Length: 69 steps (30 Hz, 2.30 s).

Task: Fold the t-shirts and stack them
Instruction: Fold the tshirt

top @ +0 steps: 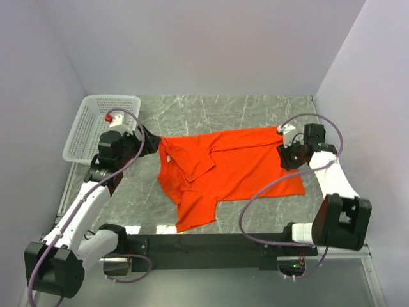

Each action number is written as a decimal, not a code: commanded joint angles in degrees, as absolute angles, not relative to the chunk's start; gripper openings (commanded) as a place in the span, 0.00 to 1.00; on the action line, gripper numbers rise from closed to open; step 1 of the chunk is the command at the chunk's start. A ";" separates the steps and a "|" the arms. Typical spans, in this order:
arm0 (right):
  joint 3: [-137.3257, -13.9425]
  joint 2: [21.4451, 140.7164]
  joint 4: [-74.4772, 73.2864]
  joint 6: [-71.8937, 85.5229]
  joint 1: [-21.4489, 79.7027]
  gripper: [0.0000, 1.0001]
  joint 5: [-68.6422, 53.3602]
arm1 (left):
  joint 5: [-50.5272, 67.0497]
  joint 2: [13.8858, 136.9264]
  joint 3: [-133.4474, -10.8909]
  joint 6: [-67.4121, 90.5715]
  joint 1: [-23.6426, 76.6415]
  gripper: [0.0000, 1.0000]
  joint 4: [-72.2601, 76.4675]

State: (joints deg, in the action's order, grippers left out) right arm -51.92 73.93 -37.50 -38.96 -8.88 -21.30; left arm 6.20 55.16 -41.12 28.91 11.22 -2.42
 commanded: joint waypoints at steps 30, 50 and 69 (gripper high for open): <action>-42.37 65.57 -56.52 -74.80 -11.34 0.46 -34.54 | 25.49 54.94 -30.76 60.64 41.29 0.74 -34.53; -39.90 64.52 -54.32 -72.86 -10.11 0.45 -36.39 | 7.29 68.03 -36.13 67.41 55.46 0.50 -40.52; -39.20 61.79 -55.11 -71.98 -10.02 0.45 -35.60 | 7.12 76.81 -37.00 62.32 55.28 0.35 -36.21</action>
State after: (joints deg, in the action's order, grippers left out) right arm -39.66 63.11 -54.85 -72.23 -10.46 -35.35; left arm 7.66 76.01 -35.64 63.66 55.09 -39.22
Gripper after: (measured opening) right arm 0.455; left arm 0.367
